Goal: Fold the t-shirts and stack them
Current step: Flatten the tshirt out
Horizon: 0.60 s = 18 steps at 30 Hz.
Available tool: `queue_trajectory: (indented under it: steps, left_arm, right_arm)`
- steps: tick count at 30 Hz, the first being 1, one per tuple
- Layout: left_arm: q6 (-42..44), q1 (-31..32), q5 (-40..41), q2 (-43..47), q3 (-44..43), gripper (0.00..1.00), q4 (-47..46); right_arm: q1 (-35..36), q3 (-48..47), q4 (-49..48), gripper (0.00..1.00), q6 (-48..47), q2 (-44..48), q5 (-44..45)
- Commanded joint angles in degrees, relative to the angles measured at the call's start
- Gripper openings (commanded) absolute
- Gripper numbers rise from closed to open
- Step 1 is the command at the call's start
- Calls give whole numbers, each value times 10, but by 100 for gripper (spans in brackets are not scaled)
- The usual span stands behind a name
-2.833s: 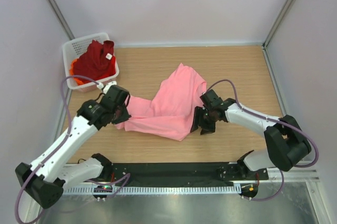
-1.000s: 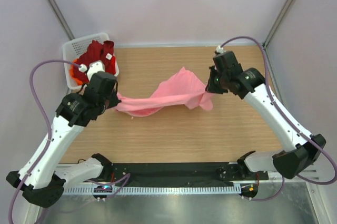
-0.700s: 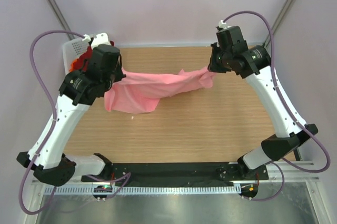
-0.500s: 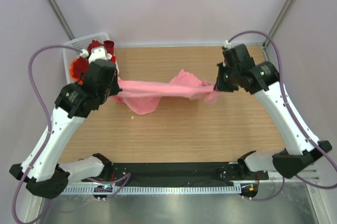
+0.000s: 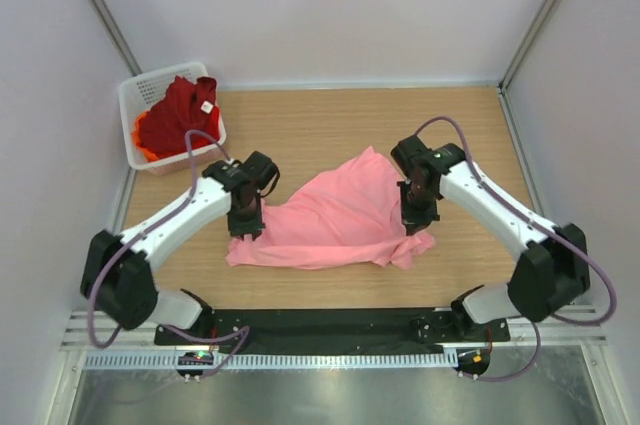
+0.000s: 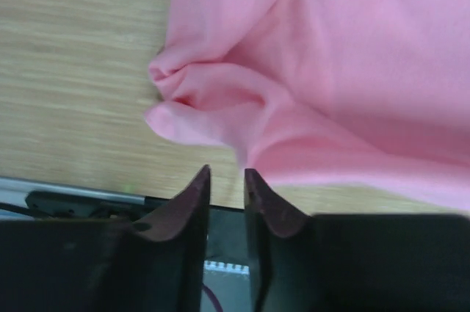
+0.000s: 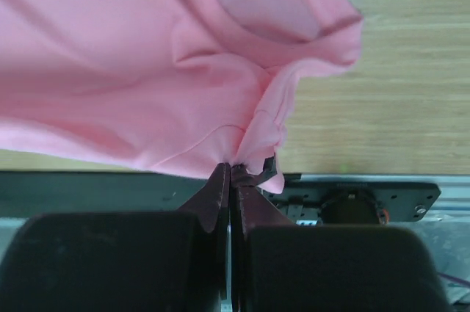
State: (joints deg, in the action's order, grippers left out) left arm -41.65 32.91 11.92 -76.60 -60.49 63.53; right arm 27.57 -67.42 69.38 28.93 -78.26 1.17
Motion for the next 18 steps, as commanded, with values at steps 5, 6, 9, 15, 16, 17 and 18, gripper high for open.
queue_trajectory:
  steps: [5,6,9,15,16,17,18]
  left_arm:
    - [18,-3,-16,-23,-75,66,-10]
    - [12,-3,-12,0,-71,70,-7]
    - [-11,-15,-14,41,-33,72,2]
    - [-71,-130,-103,168,104,57,-39]
    - [-79,-146,-115,194,120,53,-46]
    - [-93,-169,-141,203,141,52,-56]
    - [-101,-179,-150,210,153,51,-69]
  right_arm:
    - [-11,22,-55,3,-40,-66,103]
    - [-13,21,-52,4,-42,-71,118]
    - [-14,17,-48,13,-48,-74,133]
    - [-14,-10,-36,54,-55,-62,117]
    - [-14,-15,-35,54,-56,-52,95]
    - [-14,-18,-36,55,-58,-44,79]
    - [-14,-22,-39,55,-59,-37,56]
